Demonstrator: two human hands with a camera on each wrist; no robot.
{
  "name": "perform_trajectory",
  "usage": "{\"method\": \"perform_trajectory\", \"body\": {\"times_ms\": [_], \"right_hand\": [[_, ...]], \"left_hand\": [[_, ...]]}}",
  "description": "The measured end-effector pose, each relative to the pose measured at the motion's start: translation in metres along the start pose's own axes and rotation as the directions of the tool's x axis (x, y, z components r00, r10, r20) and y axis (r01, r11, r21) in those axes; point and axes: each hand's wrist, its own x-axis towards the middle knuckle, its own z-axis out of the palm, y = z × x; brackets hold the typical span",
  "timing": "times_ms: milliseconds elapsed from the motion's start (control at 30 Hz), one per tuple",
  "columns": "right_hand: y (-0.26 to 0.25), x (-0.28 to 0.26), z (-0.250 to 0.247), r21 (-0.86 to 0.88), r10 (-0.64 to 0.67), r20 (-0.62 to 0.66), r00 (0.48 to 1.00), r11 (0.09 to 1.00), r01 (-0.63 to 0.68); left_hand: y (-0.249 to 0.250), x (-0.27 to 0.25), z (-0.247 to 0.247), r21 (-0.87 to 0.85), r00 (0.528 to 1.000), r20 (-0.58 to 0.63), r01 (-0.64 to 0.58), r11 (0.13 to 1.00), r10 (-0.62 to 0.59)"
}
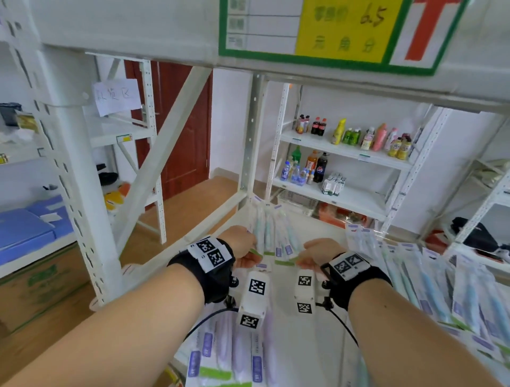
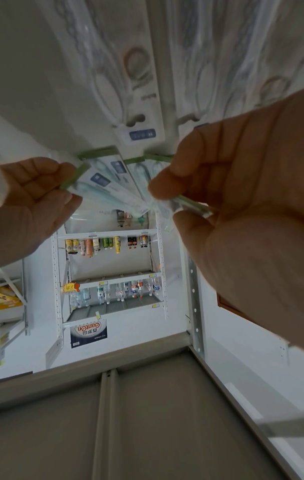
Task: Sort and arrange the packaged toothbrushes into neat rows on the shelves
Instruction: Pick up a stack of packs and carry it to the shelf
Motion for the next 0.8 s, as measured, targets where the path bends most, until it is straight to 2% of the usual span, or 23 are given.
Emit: {"method": "perform_trajectory", "body": {"times_ms": [133,267,333,433,467,500,533,567,633,667,700,733,767,800], "right_hand": [[-0.001,-0.013,0.000,0.192,0.011,-0.019,1.000,0.981,-0.007],[0.003,-0.036,-0.012,0.372,0.029,-0.042,0.999,0.928,-0.012],[0.007,-0.047,-0.020,0.409,0.027,-0.097,0.995,0.913,0.015],[0.016,-0.064,-0.036,0.435,0.054,-0.180,0.982,0.900,0.030],[0.020,-0.069,-0.042,0.431,0.067,-0.209,0.976,0.902,0.031],[0.023,-0.076,-0.049,0.421,0.082,-0.240,0.967,0.906,0.027],[0.028,-0.082,-0.055,0.408,0.093,-0.270,0.958,0.913,0.026],[0.032,-0.089,-0.062,0.396,0.103,-0.302,0.948,0.918,0.027],[0.040,-0.101,-0.073,0.396,0.116,-0.364,0.924,0.917,0.041],[0.043,-0.107,-0.079,0.403,0.123,-0.388,0.913,0.914,0.048],[0.046,-0.113,-0.083,0.409,0.130,-0.408,0.903,0.911,0.053],[0.049,-0.118,-0.087,0.414,0.139,-0.425,0.895,0.909,0.056],[0.051,-0.124,-0.090,0.415,0.147,-0.441,0.886,0.908,0.056],[0.054,-0.129,-0.093,0.410,0.150,-0.455,0.878,0.910,0.057]], "left_hand": [[0.010,0.016,0.004,0.001,0.996,0.068,0.050,0.999,-0.050],[0.015,0.034,0.010,0.014,0.995,0.087,0.040,0.999,-0.042],[0.014,0.044,0.010,0.068,0.996,0.088,0.027,0.997,-0.033],[0.016,0.055,0.018,0.144,0.995,0.085,-0.066,0.987,0.054],[0.017,0.059,0.021,0.163,0.999,0.041,-0.015,0.986,0.009],[0.020,0.059,0.023,0.240,0.999,-0.008,0.046,0.970,-0.045],[0.018,0.055,0.025,0.456,0.994,-0.079,-0.032,0.889,0.076],[0.019,0.049,0.026,0.613,0.981,-0.073,-0.097,0.784,0.179],[0.019,0.048,0.028,0.687,0.966,0.034,-0.209,0.696,0.257],[0.020,0.043,0.032,0.686,0.969,0.036,-0.202,0.699,0.245],[0.021,0.041,0.038,0.641,0.976,0.060,-0.198,0.741,0.209],[0.020,0.035,0.044,0.506,0.982,0.107,-0.188,0.841,0.155],[0.022,0.029,0.051,0.308,0.985,0.163,-0.110,0.945,0.061],[0.019,0.024,0.057,0.152,0.971,0.227,-0.109,0.982,0.073]]}}
